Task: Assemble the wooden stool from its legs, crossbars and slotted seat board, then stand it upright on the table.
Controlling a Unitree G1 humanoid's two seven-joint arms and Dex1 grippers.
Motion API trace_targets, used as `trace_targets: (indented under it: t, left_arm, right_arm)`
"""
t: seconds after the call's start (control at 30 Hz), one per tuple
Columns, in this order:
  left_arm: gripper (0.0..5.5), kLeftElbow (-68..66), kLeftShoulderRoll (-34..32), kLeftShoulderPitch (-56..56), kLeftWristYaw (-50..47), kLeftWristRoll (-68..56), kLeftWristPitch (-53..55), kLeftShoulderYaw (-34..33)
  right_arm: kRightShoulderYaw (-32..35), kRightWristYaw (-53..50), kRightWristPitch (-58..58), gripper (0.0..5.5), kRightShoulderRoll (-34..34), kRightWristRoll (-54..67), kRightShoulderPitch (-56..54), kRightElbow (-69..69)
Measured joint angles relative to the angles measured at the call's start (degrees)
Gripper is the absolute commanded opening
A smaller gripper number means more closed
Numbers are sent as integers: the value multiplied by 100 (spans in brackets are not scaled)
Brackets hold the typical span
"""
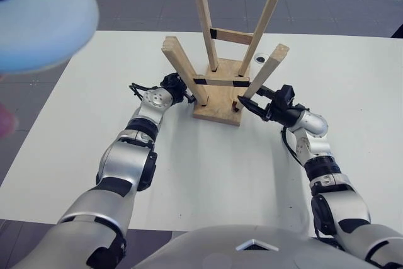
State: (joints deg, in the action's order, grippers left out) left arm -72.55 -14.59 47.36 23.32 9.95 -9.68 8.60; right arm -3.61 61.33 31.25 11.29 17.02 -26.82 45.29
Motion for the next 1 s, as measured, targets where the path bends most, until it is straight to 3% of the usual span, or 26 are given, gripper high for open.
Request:
trace_targets:
  t: [0.2, 0.5, 0.8, 1.0]
  left_arm:
    - [440, -3, 8, 2, 61, 38, 1, -7]
    - [440, -1, -23, -2, 182, 36, -58, -57]
    - [440, 105, 5, -20, 321, 31, -60, -102]
    - [440, 173, 4, -84, 319, 13, -60, -163]
  right_arm:
    - [-210, 466, 810, 203, 298, -171, -227, 714]
    - [-350, 1353, 258, 203, 644, 17, -84, 126]
    - [-766, 1154, -2954, 203, 1456, -31, -27, -2225]
    - [-670, 921, -3854, 203, 1705, 29, 206, -3049]
